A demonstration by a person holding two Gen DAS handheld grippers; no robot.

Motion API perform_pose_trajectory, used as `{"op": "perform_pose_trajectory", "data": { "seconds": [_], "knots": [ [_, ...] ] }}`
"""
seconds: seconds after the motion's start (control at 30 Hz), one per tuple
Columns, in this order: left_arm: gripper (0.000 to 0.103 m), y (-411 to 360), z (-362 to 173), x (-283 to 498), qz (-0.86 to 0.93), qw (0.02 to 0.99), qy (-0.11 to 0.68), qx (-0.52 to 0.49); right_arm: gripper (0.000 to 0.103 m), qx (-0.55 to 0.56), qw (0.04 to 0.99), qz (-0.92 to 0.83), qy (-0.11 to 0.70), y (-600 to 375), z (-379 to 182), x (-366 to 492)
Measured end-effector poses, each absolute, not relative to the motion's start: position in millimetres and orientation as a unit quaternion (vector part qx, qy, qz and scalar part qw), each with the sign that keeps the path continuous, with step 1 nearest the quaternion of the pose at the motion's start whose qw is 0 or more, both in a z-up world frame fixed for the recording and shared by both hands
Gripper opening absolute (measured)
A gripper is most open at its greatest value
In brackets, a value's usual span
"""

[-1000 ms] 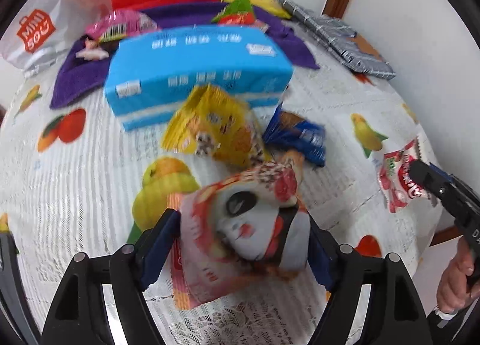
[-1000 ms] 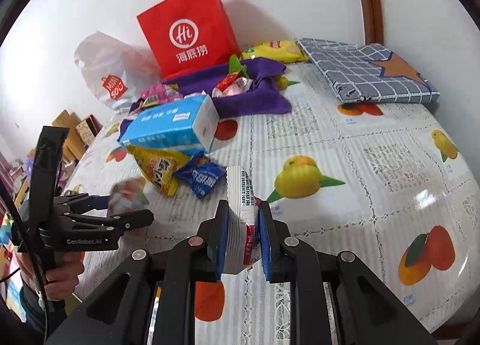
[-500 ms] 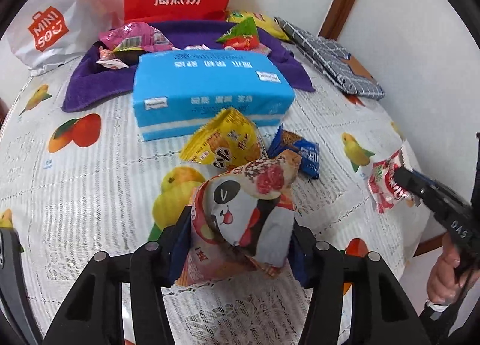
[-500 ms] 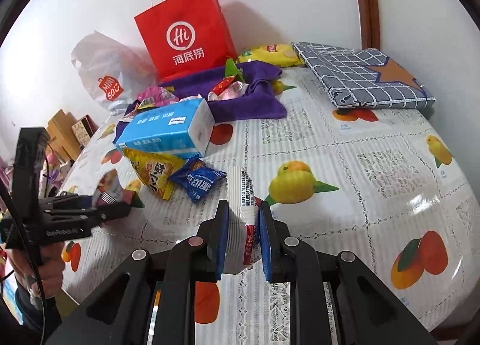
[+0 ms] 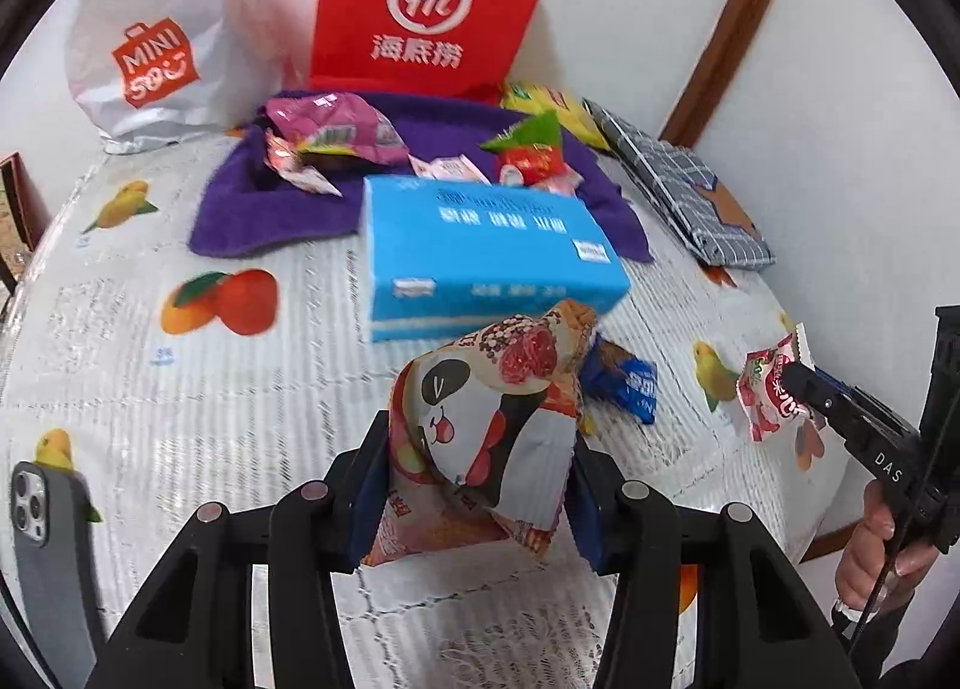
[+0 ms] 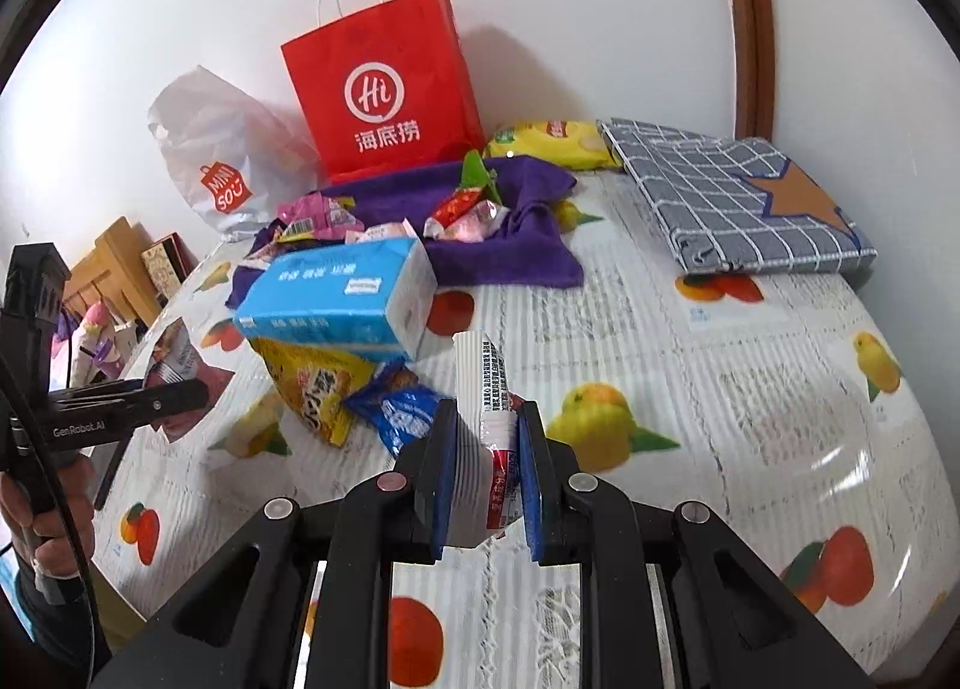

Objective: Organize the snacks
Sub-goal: 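Lift and carry the stick snack and panda-print bag over the purple towel with both tools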

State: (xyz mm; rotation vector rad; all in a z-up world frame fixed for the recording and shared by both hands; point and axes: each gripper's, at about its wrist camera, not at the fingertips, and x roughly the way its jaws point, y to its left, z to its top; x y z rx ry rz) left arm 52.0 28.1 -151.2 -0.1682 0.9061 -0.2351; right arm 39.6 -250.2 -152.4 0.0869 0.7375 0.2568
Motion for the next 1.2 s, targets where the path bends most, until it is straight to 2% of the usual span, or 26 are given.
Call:
{"op": "perform_pose_trajectory", "data": {
  "seconds": [0.7,1.2],
  "knots": [
    [0.048,42.0,-103.4,75.4,-0.09,0.91,0.4,-0.066,0.019,0.023,0.93,0.164,0.328,-200.3,-112.8,68.4],
    [0.048,54.2,-41.4,145.8,-0.059,0.924,0.371,-0.073,0.019,0.012,0.942,0.167,0.291,-154.3,-48.7,153.2]
  ]
}}
